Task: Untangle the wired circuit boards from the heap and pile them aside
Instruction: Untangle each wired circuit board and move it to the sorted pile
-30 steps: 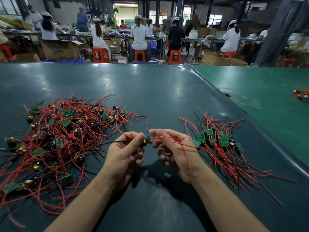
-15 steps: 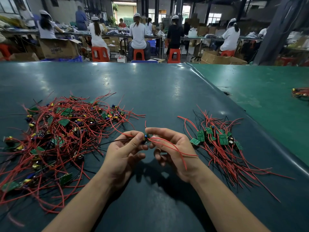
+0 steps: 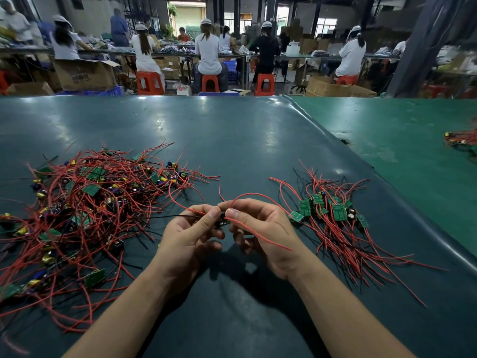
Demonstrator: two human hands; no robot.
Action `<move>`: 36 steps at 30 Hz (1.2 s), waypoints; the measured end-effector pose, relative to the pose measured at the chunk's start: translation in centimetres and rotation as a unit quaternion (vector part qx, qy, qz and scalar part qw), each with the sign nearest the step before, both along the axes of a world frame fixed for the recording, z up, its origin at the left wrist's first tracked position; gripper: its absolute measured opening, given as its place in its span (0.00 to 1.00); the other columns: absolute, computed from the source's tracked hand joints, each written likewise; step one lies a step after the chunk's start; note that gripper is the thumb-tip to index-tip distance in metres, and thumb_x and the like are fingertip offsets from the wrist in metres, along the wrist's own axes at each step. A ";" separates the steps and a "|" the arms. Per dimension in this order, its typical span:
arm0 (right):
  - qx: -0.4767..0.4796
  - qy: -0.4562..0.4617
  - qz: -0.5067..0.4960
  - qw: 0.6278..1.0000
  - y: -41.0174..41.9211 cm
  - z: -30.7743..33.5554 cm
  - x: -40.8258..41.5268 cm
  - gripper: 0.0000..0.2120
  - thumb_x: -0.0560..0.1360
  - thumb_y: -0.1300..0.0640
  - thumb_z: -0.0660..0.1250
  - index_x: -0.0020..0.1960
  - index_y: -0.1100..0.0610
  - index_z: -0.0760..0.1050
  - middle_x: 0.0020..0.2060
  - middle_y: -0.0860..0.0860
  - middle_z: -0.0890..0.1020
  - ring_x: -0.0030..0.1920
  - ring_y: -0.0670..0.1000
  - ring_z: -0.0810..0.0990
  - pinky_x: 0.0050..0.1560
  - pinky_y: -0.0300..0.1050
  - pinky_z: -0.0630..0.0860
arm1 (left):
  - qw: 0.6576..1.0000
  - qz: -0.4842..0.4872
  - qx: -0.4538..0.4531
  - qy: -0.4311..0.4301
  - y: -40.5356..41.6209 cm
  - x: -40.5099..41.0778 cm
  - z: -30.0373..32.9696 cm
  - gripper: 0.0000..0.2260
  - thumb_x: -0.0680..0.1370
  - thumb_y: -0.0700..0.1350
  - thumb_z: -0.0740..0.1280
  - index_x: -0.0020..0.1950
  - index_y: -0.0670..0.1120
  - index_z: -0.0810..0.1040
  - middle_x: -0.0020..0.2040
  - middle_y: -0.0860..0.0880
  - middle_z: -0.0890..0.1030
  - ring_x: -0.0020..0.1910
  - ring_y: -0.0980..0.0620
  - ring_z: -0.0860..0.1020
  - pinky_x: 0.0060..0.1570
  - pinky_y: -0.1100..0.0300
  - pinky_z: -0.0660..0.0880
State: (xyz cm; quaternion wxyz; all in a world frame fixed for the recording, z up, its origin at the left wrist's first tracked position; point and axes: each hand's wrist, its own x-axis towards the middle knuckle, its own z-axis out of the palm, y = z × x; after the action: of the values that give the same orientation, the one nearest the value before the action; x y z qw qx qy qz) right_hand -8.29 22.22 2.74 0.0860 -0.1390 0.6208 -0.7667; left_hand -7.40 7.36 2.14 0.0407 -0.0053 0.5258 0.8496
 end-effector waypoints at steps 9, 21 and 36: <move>-0.005 -0.011 -0.012 1.000 0.1 0.0 -0.2 0.04 0.76 0.64 0.69 0.48 0.57 0.83 0.35 0.49 0.83 0.30 0.43 0.77 0.28 0.33 0.71 | 0.999 -0.020 -0.009 0.023 0.0 0.0 -0.5 0.07 0.71 0.43 0.69 0.46 0.44 0.77 0.37 0.47 0.79 0.30 0.53 0.74 0.23 0.62 0.72; 0.023 -0.029 -0.036 0.999 -0.2 -0.3 -0.3 0.06 0.75 0.64 0.70 0.42 0.55 0.81 0.38 0.54 0.83 0.39 0.54 0.76 0.33 0.43 0.71 | 0.998 -0.012 -0.051 0.045 0.4 0.2 -0.7 0.11 0.68 0.45 0.69 0.46 0.42 0.74 0.34 0.47 0.78 0.28 0.51 0.76 0.22 0.61 0.73; 0.015 -0.052 -0.024 0.998 -0.2 0.0 -0.2 0.03 0.77 0.64 0.67 0.45 0.59 0.78 0.29 0.48 0.80 0.24 0.42 0.74 0.21 0.33 0.67 | 0.997 -0.005 -0.071 0.034 0.5 0.1 -0.9 0.11 0.68 0.46 0.69 0.46 0.41 0.74 0.34 0.45 0.79 0.27 0.50 0.75 0.24 0.62 0.73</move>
State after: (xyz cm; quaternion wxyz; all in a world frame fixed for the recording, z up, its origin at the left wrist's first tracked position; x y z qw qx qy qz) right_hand -8.50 22.06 2.75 0.1020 -0.0832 0.6302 -0.7652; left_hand -7.33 7.88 1.24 0.0267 0.0235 0.5856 0.8098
